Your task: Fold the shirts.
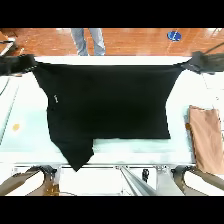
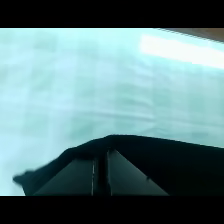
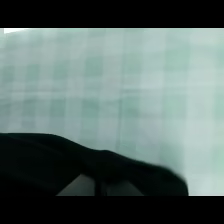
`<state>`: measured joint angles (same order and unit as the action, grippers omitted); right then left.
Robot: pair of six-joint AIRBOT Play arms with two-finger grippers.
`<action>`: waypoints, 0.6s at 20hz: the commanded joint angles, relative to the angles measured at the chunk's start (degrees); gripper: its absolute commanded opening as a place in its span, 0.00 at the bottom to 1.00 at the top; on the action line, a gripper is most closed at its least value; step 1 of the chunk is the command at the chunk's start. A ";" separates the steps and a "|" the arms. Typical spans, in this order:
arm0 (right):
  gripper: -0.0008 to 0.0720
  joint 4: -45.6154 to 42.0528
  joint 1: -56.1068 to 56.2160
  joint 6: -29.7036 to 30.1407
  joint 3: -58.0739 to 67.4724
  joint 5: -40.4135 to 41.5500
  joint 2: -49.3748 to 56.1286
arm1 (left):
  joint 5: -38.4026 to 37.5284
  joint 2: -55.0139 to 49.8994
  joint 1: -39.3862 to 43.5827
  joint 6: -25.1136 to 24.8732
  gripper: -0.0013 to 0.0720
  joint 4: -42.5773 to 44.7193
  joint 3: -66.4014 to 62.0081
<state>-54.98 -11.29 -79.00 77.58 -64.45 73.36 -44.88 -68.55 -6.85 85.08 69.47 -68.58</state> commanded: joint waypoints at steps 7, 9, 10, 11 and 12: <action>0.05 3.54 0.42 -6.10 28.61 -0.61 36.57 | 1.66 -31.41 0.92 4.15 0.04 -10.86 -19.17; 0.05 3.48 0.39 -5.55 28.79 -2.34 36.72 | -1.27 -31.39 0.55 2.64 0.04 -10.86 -19.26; 0.05 3.50 0.37 -5.35 28.79 -3.32 36.39 | -3.65 -31.23 0.15 1.20 0.04 -10.86 -19.69; 0.05 3.45 0.26 -4.15 28.79 -4.76 35.74 | -7.30 -31.12 -0.42 -0.07 0.04 -10.84 -20.44; 0.05 3.41 0.26 -3.41 28.79 -6.45 35.23 | -11.89 -31.15 -0.87 -1.36 0.04 -10.84 -21.29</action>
<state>-51.66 -10.96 -83.59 104.88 -66.65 107.90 -47.53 -98.61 -6.79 86.94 59.48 -87.74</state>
